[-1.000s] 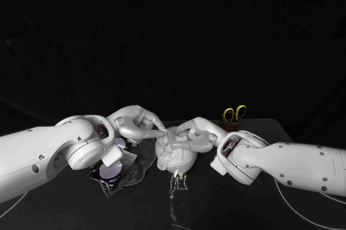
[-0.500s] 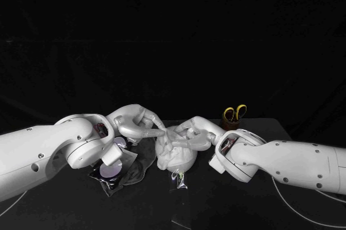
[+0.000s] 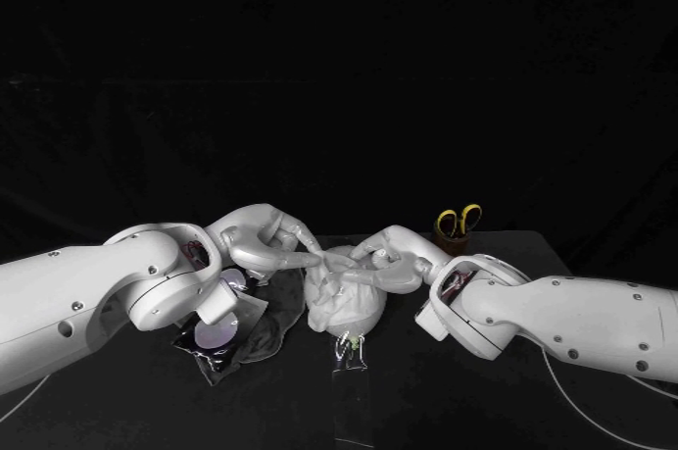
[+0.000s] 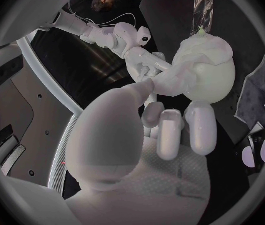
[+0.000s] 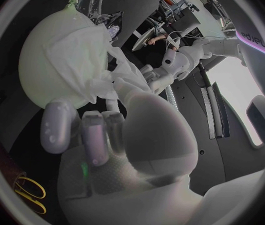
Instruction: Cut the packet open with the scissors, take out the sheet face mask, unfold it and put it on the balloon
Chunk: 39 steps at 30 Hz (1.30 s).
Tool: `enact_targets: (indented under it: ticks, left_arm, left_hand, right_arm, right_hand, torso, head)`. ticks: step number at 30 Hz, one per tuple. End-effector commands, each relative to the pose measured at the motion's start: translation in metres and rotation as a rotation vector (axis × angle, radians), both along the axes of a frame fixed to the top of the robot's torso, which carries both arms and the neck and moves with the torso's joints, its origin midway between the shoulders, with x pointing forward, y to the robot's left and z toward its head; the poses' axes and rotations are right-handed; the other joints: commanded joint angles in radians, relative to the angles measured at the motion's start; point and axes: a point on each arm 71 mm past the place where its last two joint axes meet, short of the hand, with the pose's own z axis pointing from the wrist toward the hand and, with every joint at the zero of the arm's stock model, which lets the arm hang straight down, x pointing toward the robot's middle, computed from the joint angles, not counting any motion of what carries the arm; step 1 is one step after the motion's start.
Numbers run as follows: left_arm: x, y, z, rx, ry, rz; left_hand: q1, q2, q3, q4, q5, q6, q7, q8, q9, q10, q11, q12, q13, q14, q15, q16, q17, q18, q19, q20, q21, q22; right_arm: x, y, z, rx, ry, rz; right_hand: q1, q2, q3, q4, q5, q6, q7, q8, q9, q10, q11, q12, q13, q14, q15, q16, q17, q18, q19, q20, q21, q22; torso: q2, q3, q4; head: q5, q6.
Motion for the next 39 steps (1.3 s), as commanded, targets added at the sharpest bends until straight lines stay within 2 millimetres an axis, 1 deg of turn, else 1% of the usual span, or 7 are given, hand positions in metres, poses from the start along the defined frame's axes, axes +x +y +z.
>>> enact_targets:
  ticks: [1, 4, 10, 26, 29, 33, 39]
  left_arm:
    - [-0.0002, -0.0013, 0.0014, -0.002, -0.006, -0.012]
    - [0.0000, -0.0012, 0.0013, -0.001, -0.006, -0.011]
    - [0.0002, -0.0014, 0.0012, 0.000, -0.006, -0.011]
    - [0.0009, -0.0024, 0.0010, -0.001, -0.008, -0.011]
    - [0.0011, -0.0022, 0.0010, -0.001, -0.009, -0.010]
    - [0.0011, -0.0018, 0.0009, -0.001, -0.009, -0.009]
    - [0.0011, -0.0009, 0.0009, 0.001, -0.009, -0.008]
  left_hand:
    - [-0.003, 0.004, 0.006, 0.001, 0.003, 0.003, 0.004, 0.007, 0.030, 0.008, -0.001, -0.002, 0.002, 0.108, -0.001, 0.005, 0.260, -0.006, 0.008, 0.002, 0.005, 0.053]
    - [-0.003, 0.004, 0.006, 0.001, 0.003, 0.003, 0.004, 0.007, 0.030, 0.008, -0.001, -0.002, 0.002, 0.108, -0.001, 0.005, 0.260, -0.006, 0.008, 0.002, 0.005, 0.053]
    - [-0.004, 0.004, 0.008, 0.000, 0.003, 0.003, 0.004, 0.007, 0.031, 0.008, -0.001, -0.002, 0.002, 0.109, -0.001, 0.005, 0.261, -0.006, 0.009, 0.001, 0.006, 0.054]
    - [-0.005, 0.003, 0.009, -0.001, 0.003, 0.003, 0.004, 0.008, 0.031, 0.008, -0.001, -0.002, 0.001, 0.109, -0.001, 0.006, 0.261, -0.006, 0.010, 0.001, 0.006, 0.055]
    - [-0.005, 0.003, 0.009, -0.001, 0.003, 0.003, 0.004, 0.008, 0.031, 0.008, -0.001, -0.002, 0.001, 0.109, -0.001, 0.006, 0.261, -0.006, 0.010, 0.001, 0.006, 0.055]
    - [-0.005, 0.003, 0.009, -0.001, 0.003, 0.003, 0.004, 0.008, 0.031, 0.008, -0.001, -0.002, 0.001, 0.109, -0.001, 0.006, 0.261, -0.006, 0.010, 0.001, 0.006, 0.055]
    - [-0.005, 0.003, 0.009, -0.001, 0.003, 0.003, 0.004, 0.008, 0.031, 0.008, -0.001, -0.002, 0.001, 0.109, -0.001, 0.006, 0.261, -0.006, 0.010, 0.001, 0.006, 0.055]
  right_arm:
    - [-0.0001, -0.0015, 0.0019, 0.016, -0.013, -0.005]
    - [0.0003, -0.0036, 0.0020, 0.018, -0.012, -0.013]
    - [0.0006, -0.0048, 0.0012, 0.016, 0.000, -0.013]
    - [-0.0005, -0.0019, -0.0029, -0.012, 0.047, 0.041]
    - [-0.0002, -0.0021, -0.0033, -0.012, 0.050, 0.043]
    - [0.0003, -0.0028, -0.0030, -0.006, 0.047, 0.039]
    - [0.0006, -0.0037, -0.0024, 0.000, 0.041, 0.034]
  right_hand:
    - [0.011, -0.005, -0.001, -0.004, 0.000, 0.002, 0.000, 0.000, -0.002, 0.107, -0.007, 0.003, 0.263, 0.106, -0.009, 0.003, 0.264, 0.006, 0.001, -0.007, 0.003, 0.174]
    - [0.007, -0.011, -0.005, -0.004, 0.000, -0.010, 0.004, -0.006, -0.006, 0.107, -0.005, 0.003, 0.263, 0.106, -0.009, 0.003, 0.264, 0.007, -0.001, -0.009, 0.000, 0.174]
    - [-0.002, -0.024, -0.015, -0.001, 0.000, -0.097, 0.038, -0.058, -0.035, 0.107, 0.022, 0.003, 0.263, 0.106, 0.012, 0.003, 0.264, 0.009, -0.013, 0.000, -0.023, 0.167]
    - [-0.020, -0.040, -0.049, 0.010, -0.001, -0.095, 0.043, -0.062, -0.042, 0.107, 0.030, 0.003, 0.263, 0.106, 0.022, 0.003, 0.264, 0.010, -0.016, 0.013, -0.025, 0.166]
    - [-0.020, -0.010, -0.046, 0.024, -0.001, -0.059, 0.034, -0.045, -0.039, 0.107, 0.023, 0.003, 0.263, 0.106, 0.018, 0.003, 0.264, 0.010, -0.014, 0.013, -0.021, 0.168]
    - [-0.007, 0.063, -0.016, 0.041, 0.000, 0.002, 0.008, -0.016, -0.032, 0.107, 0.003, 0.003, 0.263, 0.106, 0.004, 0.003, 0.264, 0.009, -0.009, 0.007, -0.011, 0.171]
    - [0.003, 0.089, -0.003, 0.045, 0.000, 0.018, -0.006, -0.010, -0.031, 0.107, -0.010, 0.003, 0.263, 0.106, -0.010, 0.003, 0.264, 0.008, -0.006, -0.007, -0.006, 0.172]
  torso:
    - [0.001, 0.0000, 0.0010]
    - [0.001, -0.0002, 0.0007]
    - [0.000, -0.0004, 0.0011]
    - [0.002, -0.0006, 0.0008]
    - [0.001, -0.0006, 0.0008]
    - [0.001, -0.0005, 0.0010]
    - [0.000, -0.0004, 0.0006]
  head:
    - [-0.002, 0.001]
    - [-0.001, 0.001]
    - [-0.002, 0.001]
    - [0.000, -0.002]
    - [0.001, -0.001]
    - [0.000, -0.003]
    - [0.000, 0.000]
